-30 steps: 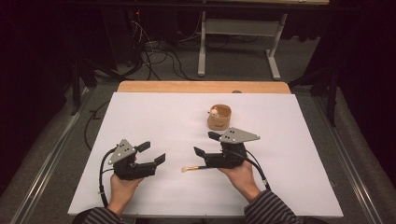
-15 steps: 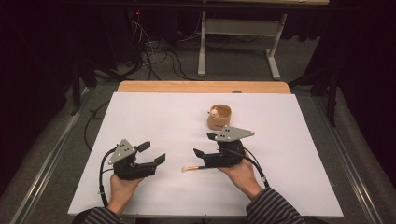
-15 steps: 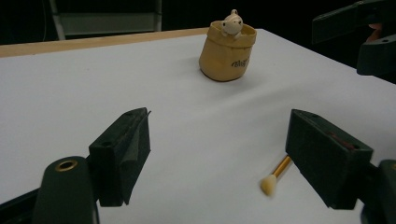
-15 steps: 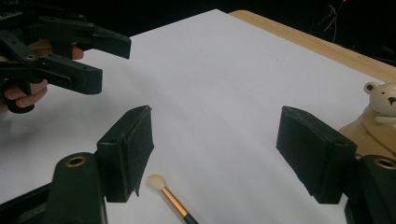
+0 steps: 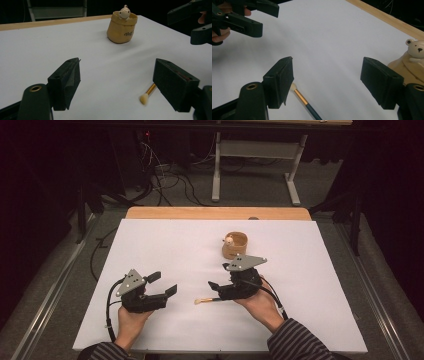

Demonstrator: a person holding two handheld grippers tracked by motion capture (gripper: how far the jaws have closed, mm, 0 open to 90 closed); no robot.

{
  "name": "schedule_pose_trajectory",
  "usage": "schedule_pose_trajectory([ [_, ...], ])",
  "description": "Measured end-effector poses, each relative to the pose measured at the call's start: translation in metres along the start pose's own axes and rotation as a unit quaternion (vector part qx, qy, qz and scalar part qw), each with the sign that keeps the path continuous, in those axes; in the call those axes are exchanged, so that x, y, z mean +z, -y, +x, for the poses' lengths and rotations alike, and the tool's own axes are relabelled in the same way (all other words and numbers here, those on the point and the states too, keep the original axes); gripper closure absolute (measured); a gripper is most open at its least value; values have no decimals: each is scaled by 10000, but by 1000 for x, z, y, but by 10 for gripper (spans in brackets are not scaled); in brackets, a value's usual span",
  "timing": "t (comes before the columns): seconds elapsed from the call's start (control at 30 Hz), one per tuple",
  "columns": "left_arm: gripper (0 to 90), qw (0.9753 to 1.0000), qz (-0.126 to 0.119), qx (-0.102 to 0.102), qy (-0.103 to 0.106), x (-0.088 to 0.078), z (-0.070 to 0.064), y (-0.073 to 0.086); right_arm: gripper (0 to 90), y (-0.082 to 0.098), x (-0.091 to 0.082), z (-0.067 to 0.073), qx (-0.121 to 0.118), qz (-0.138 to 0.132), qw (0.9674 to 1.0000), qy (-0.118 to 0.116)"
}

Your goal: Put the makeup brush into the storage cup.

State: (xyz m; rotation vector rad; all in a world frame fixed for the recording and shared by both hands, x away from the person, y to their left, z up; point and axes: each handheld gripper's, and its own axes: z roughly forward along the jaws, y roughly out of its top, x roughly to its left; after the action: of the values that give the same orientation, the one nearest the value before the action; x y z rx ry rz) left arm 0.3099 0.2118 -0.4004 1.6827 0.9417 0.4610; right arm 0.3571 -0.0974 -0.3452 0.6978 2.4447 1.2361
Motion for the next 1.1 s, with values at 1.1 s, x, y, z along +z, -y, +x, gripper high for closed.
schedule_pose_trajectory([
  [1.1,228,10000,11,4,1,1,-1,0,281,-21,2,-1,-521,1214,9909,-250],
])
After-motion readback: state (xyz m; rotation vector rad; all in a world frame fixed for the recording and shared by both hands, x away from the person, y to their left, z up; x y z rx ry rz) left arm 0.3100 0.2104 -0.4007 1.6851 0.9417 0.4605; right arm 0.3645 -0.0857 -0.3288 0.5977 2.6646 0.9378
